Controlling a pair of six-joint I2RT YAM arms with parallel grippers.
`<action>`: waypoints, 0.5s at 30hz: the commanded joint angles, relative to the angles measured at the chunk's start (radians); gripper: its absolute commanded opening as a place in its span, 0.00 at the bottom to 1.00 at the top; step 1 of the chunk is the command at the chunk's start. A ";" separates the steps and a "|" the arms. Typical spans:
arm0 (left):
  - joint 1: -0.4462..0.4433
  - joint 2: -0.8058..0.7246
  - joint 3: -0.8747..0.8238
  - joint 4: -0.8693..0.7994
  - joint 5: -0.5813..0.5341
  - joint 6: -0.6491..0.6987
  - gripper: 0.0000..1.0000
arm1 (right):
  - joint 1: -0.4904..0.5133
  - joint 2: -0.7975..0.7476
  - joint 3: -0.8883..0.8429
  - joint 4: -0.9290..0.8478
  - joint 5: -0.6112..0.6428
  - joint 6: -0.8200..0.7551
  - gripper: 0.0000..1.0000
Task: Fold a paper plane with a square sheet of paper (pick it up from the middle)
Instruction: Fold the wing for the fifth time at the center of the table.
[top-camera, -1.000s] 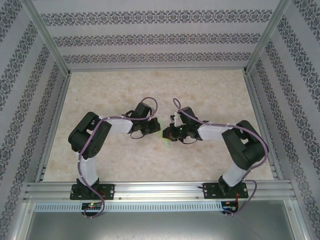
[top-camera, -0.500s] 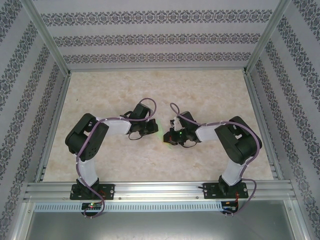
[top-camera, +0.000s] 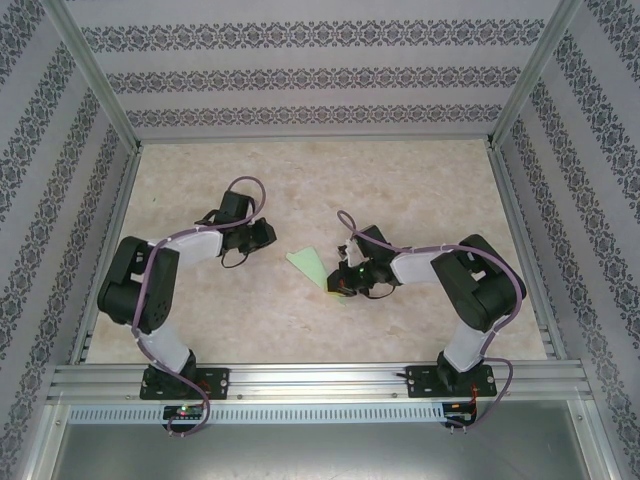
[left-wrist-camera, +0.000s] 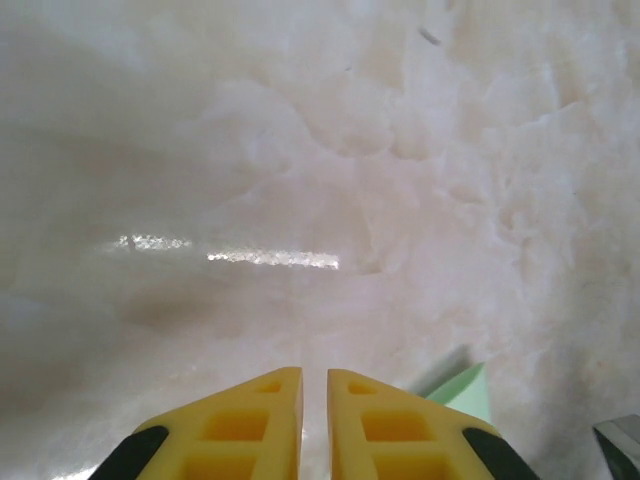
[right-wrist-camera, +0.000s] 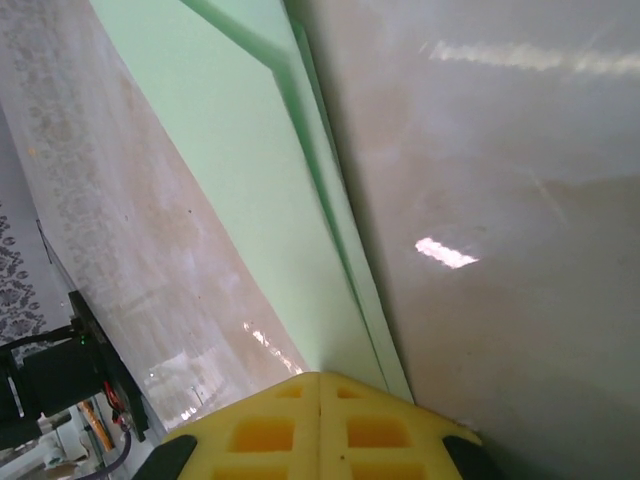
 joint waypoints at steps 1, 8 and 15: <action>0.004 -0.094 -0.034 -0.030 0.027 0.019 0.18 | 0.035 0.013 0.011 -0.086 0.029 -0.001 0.00; -0.023 -0.270 -0.168 0.012 0.049 -0.100 0.33 | 0.086 -0.051 0.015 0.043 0.081 0.168 0.06; -0.117 -0.359 -0.218 -0.043 -0.003 -0.180 0.47 | 0.085 -0.301 0.091 -0.131 0.287 0.087 0.16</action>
